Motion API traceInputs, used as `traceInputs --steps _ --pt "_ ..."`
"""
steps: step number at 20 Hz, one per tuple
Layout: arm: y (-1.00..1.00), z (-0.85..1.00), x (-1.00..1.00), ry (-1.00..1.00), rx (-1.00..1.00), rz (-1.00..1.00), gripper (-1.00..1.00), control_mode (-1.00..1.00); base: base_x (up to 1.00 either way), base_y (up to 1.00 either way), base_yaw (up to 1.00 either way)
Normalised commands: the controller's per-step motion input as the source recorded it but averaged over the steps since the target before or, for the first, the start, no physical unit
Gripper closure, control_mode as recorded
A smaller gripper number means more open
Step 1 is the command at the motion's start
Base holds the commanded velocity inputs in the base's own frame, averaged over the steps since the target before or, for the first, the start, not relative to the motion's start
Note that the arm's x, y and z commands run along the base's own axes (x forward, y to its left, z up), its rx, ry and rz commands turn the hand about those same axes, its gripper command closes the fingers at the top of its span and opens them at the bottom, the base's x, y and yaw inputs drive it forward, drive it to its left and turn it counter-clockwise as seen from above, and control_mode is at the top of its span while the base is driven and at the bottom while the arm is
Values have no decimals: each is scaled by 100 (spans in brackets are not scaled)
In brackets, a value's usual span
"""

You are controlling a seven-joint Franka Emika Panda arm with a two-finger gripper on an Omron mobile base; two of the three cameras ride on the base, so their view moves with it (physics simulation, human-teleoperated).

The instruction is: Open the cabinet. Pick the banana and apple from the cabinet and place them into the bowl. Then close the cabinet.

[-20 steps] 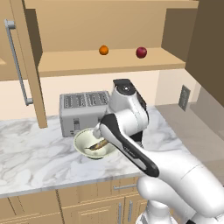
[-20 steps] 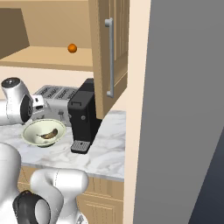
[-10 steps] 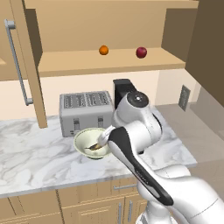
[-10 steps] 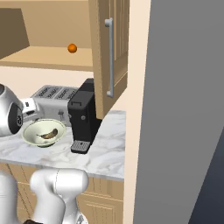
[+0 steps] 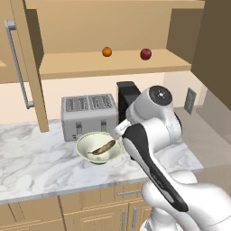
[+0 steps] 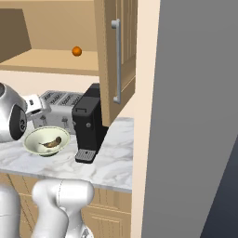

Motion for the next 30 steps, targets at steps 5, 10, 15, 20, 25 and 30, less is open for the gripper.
traceInputs --steps 5,10,15,20,25,30 --pt "-29 62 -5 0 0 0 -100 -100 0 0 0" --pt "-36 50 -1 0 0 -3 -100 -100 0 0 0" --pt "-31 34 0 -1 2 -7 -100 -100 0 0 0" --pt "-24 18 3 -5 4 -12 -100 -100 0 0 0" --pt "-25 6 6 -10 5 -13 -100 -100 0 0 0" --pt "-25 4 6 -11 6 -13 -100 -100 0 0 0"
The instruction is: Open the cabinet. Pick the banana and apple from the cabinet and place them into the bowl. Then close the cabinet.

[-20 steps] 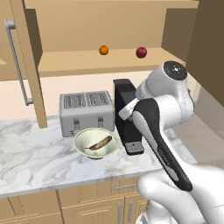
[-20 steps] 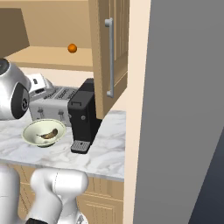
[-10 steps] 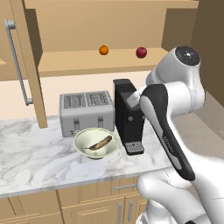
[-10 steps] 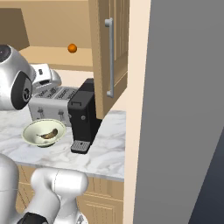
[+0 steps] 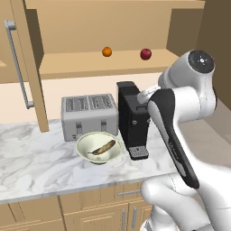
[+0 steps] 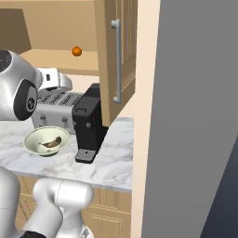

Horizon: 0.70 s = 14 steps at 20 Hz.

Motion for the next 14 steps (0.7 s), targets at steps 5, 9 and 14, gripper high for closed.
traceInputs --steps 5,9,14 --pt "-11 17 19 -7 10 -10 -100 -100 0 0 0" --pt "-9 25 25 -3 10 -10 -100 -100 0 0 0" --pt "-16 29 19 0 10 -10 -100 -100 0 0 0"
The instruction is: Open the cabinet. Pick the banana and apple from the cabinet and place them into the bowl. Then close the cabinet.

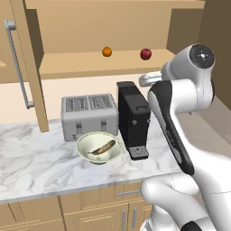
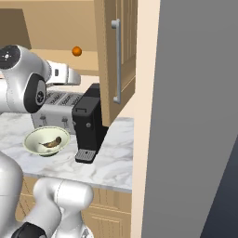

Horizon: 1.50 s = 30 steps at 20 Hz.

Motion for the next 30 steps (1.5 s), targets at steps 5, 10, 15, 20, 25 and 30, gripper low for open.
traceInputs --steps 5,10,15,20,25,30 --pt "-21 20 15 0 8 -7 -100 -100 0 0 0" --pt "-19 3 15 0 6 -1 -100 -100 0 0 0" --pt "-15 8 25 0 7 -1 -100 -100 0 0 0" --pt "-11 22 25 0 7 -1 -100 -100 0 0 0" --pt "-8 19 23 0 5 -2 -100 -100 0 0 0" --pt "0 0 24 0 0 -2 -100 -100 0 0 0"
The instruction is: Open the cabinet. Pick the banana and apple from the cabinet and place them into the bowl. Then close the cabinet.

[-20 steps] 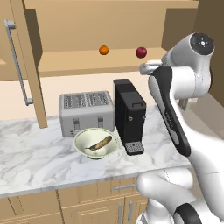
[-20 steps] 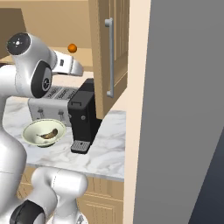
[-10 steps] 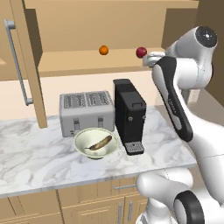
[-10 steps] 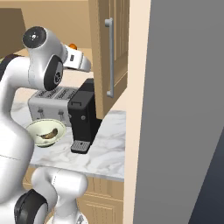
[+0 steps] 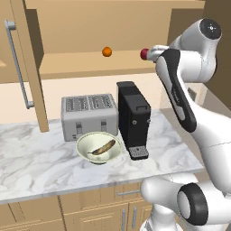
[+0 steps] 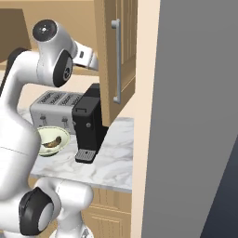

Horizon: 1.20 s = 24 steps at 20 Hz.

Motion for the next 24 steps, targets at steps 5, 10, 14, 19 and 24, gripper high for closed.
traceInputs --steps 5,10,14,19,24 --pt "-5 0 24 0 0 -2 -100 -100 0 0 0" --pt "-2 -6 26 0 0 -2 -100 -100 0 0 0" --pt "0 -12 28 0 0 0 -100 -100 0 0 0" --pt "0 -7 27 -1 0 0 -100 -100 0 0 0" --pt "0 -4 26 -1 0 0 -100 -100 0 0 0"
